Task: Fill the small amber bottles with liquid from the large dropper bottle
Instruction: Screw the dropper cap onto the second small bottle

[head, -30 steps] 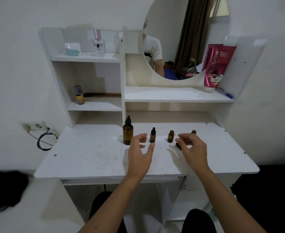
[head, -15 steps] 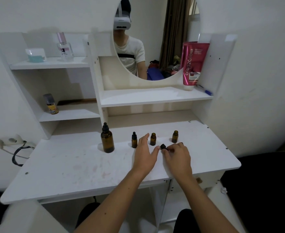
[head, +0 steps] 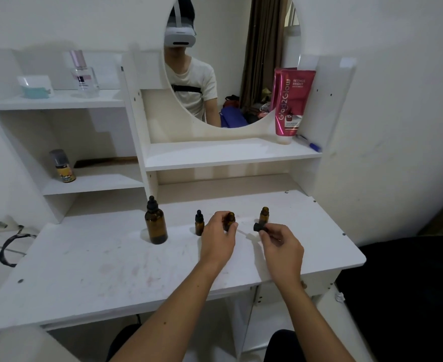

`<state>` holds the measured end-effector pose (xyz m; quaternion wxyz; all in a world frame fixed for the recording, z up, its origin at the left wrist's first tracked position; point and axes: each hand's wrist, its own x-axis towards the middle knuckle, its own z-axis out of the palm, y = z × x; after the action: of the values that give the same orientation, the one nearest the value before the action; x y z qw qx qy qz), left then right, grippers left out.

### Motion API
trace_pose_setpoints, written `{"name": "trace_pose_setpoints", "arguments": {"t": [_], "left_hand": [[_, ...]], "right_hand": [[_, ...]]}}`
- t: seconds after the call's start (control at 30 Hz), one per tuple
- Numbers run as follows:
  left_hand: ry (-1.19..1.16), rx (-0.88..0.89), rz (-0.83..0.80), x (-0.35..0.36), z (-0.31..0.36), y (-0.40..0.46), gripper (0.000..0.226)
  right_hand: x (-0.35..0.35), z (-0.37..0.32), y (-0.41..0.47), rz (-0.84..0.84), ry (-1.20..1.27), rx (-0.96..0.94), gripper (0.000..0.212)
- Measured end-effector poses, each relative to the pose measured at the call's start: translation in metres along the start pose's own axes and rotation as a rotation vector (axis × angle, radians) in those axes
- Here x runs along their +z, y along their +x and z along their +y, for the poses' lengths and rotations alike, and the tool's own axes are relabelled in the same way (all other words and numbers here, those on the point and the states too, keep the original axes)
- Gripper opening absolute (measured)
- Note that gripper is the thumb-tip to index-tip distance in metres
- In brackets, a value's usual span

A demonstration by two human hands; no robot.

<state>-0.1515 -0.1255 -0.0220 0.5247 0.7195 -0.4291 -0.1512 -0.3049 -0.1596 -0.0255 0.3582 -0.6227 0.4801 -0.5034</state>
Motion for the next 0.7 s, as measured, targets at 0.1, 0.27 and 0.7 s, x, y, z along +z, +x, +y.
{"name": "trace_pose_setpoints", "arguments": {"t": [0.1,0.27,0.7], "left_hand": [[-0.019,-0.007,-0.011,-0.002,-0.002,-0.001,0.030],[-0.033,0.000,-0.024,-0.003,-0.005,-0.001,0.029],[-0.063,0.030,-0.033,-0.004,-0.013,-0.001,0.024]], "right_hand": [[-0.002,-0.005,0.003,-0.034,0.109,0.003,0.021],[0.006,-0.021,0.013,-0.090,0.160,-0.096,0.019],[0.021,-0.043,0.041,-0.247,-0.141,-0.462,0.023]]}}
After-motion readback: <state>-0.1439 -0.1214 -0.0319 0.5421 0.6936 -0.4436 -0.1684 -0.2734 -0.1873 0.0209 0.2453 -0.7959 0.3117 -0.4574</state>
